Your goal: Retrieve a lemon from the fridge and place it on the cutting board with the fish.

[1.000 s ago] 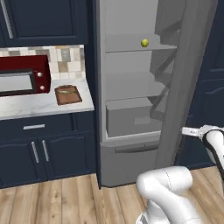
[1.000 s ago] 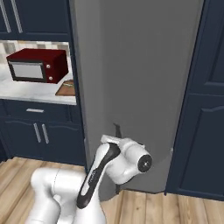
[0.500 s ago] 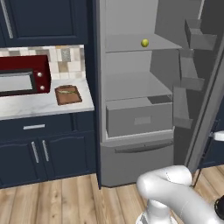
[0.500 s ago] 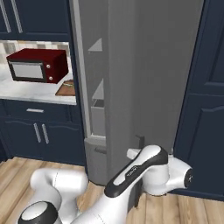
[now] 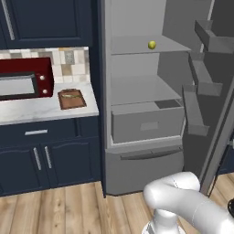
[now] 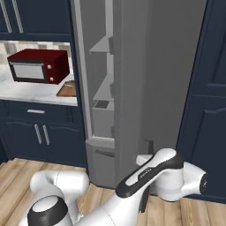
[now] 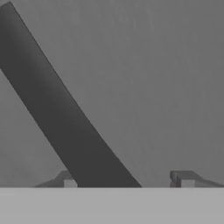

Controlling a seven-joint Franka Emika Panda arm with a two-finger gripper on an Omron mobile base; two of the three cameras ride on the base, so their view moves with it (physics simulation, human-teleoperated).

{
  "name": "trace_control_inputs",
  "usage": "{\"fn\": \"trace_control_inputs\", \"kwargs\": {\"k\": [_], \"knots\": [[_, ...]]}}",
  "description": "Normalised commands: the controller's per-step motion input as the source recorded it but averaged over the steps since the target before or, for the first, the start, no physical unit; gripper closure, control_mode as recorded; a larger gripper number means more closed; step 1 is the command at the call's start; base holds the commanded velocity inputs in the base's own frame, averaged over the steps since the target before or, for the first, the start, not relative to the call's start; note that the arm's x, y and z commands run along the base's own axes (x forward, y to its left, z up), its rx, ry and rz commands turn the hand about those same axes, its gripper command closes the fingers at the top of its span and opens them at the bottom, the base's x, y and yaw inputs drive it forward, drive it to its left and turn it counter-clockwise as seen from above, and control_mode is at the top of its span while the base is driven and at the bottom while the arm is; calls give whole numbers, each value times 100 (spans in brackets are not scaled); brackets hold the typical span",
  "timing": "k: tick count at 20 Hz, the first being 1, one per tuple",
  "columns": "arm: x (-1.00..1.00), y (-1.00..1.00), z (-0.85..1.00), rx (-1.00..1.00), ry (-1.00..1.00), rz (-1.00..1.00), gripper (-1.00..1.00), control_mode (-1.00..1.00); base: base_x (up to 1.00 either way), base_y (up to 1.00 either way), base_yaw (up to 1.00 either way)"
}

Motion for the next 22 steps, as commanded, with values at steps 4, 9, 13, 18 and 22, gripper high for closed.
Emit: {"fn": "trace_control_inputs", "kwargs": {"k": [4,9,13,18,22], "knots": [[-4,-13,6,-13,6,0,-100,-100,0,0,0],[61,-62,-27,-2,17,2,-100,-100,0,0,0],[17,-64,-1,0,6,0,-100,-100,0,0,0],[-22,-33,14,-2,2,0,-100,-100,0,0,0],[-39,-8,40,-2,-10,15,-100,-100,0,0,0]]}}
